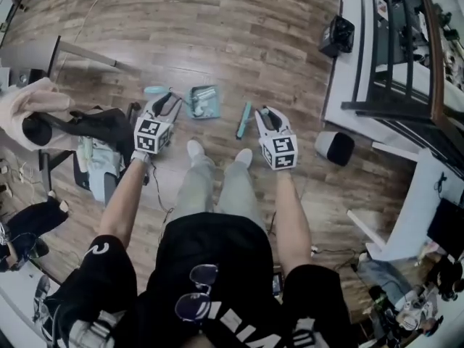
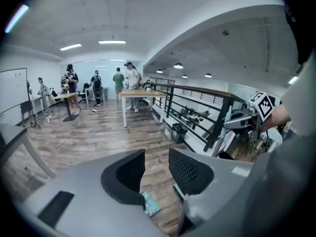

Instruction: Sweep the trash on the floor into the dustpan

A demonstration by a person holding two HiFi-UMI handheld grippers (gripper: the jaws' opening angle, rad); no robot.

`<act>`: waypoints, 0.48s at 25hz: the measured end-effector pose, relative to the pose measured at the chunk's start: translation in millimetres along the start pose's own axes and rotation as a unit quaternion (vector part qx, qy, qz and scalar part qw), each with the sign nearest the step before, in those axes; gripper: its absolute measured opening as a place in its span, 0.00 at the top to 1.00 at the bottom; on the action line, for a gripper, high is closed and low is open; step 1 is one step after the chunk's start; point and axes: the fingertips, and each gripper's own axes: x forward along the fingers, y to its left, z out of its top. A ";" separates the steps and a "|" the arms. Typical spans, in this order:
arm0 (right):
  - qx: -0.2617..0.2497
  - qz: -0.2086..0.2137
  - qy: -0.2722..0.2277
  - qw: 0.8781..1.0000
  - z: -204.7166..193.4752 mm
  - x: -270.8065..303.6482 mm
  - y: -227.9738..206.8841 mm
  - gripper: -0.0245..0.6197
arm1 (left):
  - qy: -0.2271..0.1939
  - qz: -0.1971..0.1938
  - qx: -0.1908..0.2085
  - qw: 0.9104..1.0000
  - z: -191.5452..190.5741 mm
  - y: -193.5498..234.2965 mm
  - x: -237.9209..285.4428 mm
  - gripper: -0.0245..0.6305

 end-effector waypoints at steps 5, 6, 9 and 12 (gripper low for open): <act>-0.016 0.000 -0.007 1.000 17.9 -50.9 -15.3 0.83 | -0.028 0.010 -0.014 0.999 39.2 -47.8 -34.7 0.81; -0.019 0.001 -0.010 1.000 21.5 -59.2 -20.6 0.83 | -0.032 0.014 -0.016 0.999 46.1 -56.2 -40.1 0.84; -0.023 0.004 -0.016 1.000 34.0 -80.9 -31.7 0.83 | -0.046 0.020 -0.027 0.998 62.2 -76.3 -56.4 0.91; -0.031 0.002 -0.032 0.999 50.5 -95.3 -41.9 0.83 | -0.062 0.027 -0.038 0.997 75.5 -88.4 -72.8 0.96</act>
